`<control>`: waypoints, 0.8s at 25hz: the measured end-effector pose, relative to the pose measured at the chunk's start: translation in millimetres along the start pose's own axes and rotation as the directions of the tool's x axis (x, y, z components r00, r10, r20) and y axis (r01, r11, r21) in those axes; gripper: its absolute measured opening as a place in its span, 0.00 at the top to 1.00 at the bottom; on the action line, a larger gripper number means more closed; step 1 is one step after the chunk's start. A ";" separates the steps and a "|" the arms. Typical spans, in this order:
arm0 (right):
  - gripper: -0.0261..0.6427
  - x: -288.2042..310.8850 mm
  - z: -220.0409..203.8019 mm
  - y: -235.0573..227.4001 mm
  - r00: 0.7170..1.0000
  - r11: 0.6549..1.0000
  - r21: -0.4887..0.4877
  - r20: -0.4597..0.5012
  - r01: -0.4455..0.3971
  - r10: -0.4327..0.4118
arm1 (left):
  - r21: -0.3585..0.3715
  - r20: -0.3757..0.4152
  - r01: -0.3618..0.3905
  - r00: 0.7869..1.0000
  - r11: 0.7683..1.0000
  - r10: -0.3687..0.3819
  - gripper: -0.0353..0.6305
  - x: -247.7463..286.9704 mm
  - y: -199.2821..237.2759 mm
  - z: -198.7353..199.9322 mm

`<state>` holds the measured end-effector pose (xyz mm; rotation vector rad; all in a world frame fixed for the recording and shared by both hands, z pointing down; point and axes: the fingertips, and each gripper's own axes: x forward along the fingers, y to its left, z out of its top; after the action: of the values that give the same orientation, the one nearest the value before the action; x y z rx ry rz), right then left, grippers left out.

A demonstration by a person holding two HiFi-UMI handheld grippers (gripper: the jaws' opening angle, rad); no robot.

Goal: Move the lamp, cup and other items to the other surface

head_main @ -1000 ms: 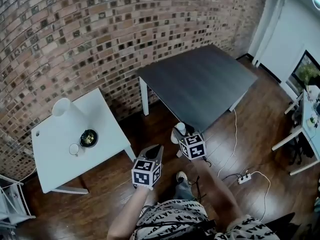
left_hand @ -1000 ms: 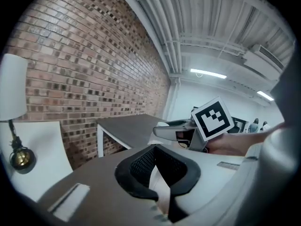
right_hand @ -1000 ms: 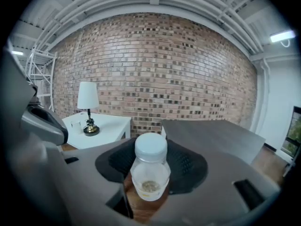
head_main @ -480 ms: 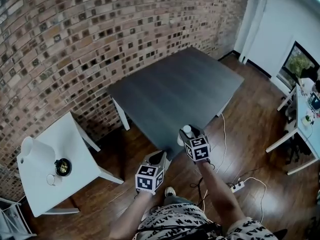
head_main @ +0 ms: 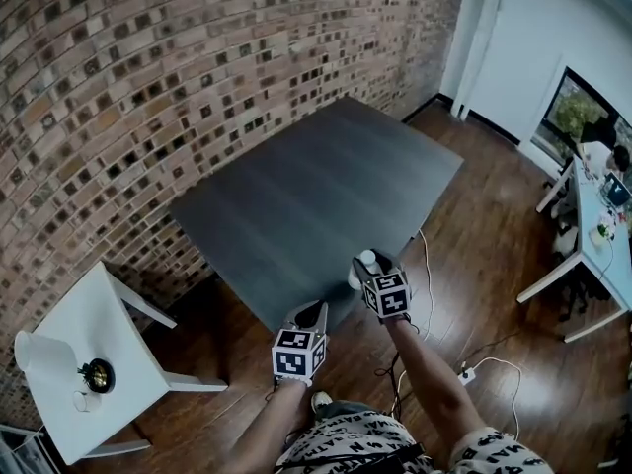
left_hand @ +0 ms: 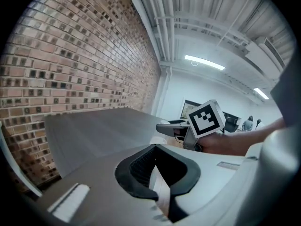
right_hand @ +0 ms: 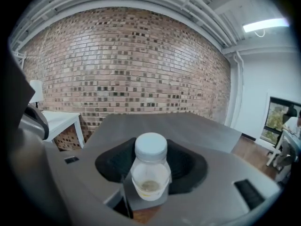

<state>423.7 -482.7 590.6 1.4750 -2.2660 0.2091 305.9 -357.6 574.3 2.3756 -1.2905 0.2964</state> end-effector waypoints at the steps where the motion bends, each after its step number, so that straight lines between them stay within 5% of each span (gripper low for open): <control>1: 0.64 6.0 -2.6 -10.0 1.000 1.000 0.009 0.000 0.011 -0.011 | -0.005 -0.006 0.000 1.000 1.000 0.000 0.94 7.5 0.1 -0.1; 20: 0.64 69.9 -5.0 -93.6 0.994 0.992 0.065 -0.009 0.105 -0.105 | -0.068 -0.055 -0.052 0.997 0.996 0.048 0.94 34.1 36.6 -15.2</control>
<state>485.2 -579.0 615.3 1.6202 -2.1893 0.2569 294.1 -393.8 610.1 2.2651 -1.3162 0.3219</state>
